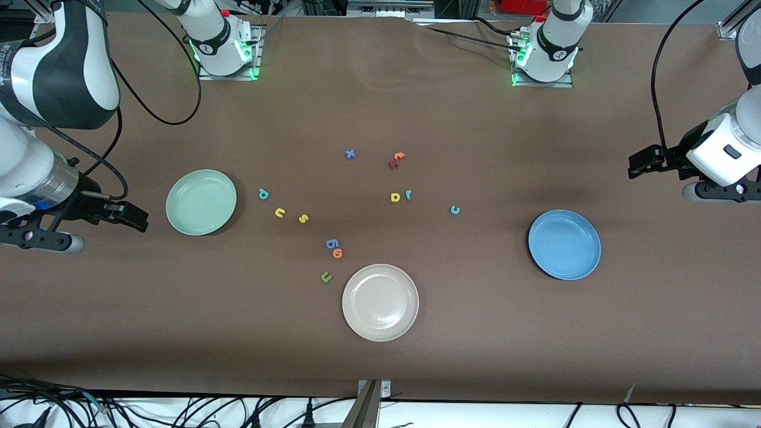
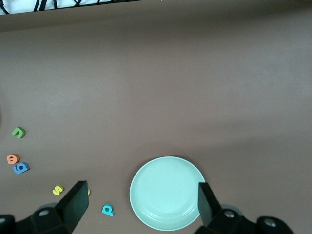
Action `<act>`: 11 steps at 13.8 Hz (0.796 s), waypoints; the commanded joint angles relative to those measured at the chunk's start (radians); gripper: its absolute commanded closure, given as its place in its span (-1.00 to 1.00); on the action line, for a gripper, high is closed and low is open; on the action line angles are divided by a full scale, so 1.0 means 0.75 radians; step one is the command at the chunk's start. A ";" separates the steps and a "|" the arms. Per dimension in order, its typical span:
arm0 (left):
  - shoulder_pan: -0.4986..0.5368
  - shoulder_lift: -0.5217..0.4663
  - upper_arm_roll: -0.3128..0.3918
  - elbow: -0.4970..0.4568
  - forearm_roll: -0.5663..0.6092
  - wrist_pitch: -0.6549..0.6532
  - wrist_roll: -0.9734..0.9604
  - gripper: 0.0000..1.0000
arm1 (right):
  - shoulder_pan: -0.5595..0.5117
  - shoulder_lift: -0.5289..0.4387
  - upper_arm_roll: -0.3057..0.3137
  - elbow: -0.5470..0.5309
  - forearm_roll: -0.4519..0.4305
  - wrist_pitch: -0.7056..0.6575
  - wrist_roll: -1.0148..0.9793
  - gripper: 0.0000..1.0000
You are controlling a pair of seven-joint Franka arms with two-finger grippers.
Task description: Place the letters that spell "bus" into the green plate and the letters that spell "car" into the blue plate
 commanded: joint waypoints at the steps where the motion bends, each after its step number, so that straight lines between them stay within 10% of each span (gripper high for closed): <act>1: -0.007 0.005 0.007 0.019 -0.014 -0.008 0.026 -1.00 | -0.008 -0.018 0.005 -0.008 0.005 -0.001 -0.004 -0.99; 11: -0.005 0.005 0.005 0.017 -0.016 -0.012 0.028 -1.00 | -0.010 -0.022 0.005 -0.012 0.005 -0.015 0.042 -0.98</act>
